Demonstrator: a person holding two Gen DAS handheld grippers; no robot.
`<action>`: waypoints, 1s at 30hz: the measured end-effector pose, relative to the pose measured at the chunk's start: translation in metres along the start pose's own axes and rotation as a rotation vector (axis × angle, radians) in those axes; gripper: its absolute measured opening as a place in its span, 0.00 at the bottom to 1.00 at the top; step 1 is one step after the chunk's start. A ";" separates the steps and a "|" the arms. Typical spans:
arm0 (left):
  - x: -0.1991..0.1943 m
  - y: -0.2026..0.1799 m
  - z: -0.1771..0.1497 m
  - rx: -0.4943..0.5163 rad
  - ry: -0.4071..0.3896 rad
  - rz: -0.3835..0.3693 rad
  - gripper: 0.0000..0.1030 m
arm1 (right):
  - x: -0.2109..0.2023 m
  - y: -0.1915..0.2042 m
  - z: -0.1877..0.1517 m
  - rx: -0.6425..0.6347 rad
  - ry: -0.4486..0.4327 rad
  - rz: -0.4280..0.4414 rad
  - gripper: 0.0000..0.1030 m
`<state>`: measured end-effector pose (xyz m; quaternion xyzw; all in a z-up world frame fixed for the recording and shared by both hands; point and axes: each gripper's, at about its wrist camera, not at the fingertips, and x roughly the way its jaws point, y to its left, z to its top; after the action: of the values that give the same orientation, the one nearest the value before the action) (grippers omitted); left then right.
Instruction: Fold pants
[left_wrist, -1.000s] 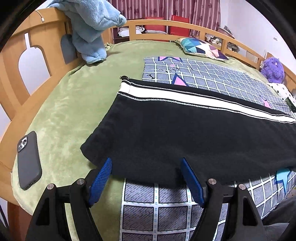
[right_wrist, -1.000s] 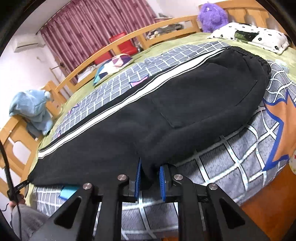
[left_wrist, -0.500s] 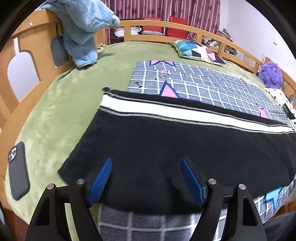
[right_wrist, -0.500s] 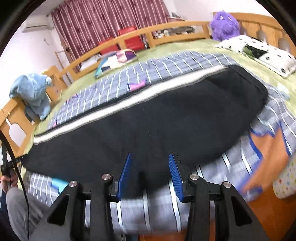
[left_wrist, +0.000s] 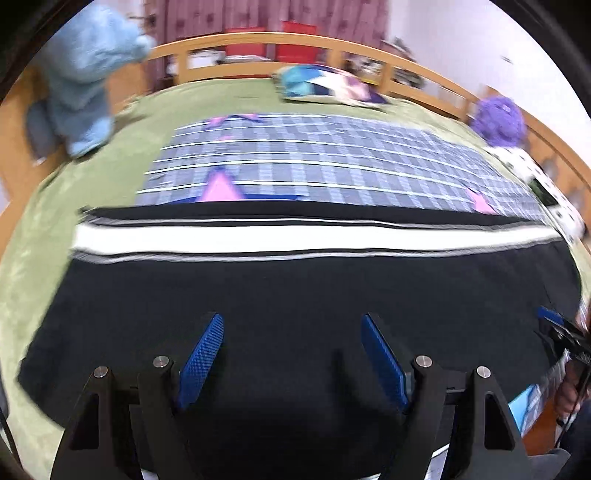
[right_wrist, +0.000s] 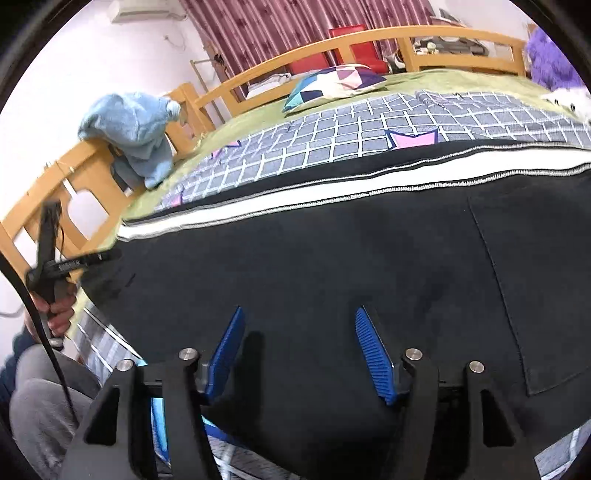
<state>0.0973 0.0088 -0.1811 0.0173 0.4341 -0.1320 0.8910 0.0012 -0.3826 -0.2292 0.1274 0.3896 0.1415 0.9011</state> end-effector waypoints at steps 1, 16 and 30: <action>0.004 -0.007 0.000 0.019 0.011 -0.012 0.73 | 0.000 -0.005 0.001 0.006 0.007 0.003 0.53; -0.038 0.151 -0.059 -0.199 -0.007 0.206 0.62 | -0.053 -0.108 -0.002 0.163 -0.011 -0.280 0.00; -0.048 0.205 -0.095 -0.505 -0.026 0.068 0.64 | -0.119 -0.047 0.027 0.261 -0.129 -0.505 0.50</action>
<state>0.0474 0.2309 -0.2202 -0.1929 0.4409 0.0105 0.8765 -0.0499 -0.4720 -0.1480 0.1499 0.3657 -0.1469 0.9068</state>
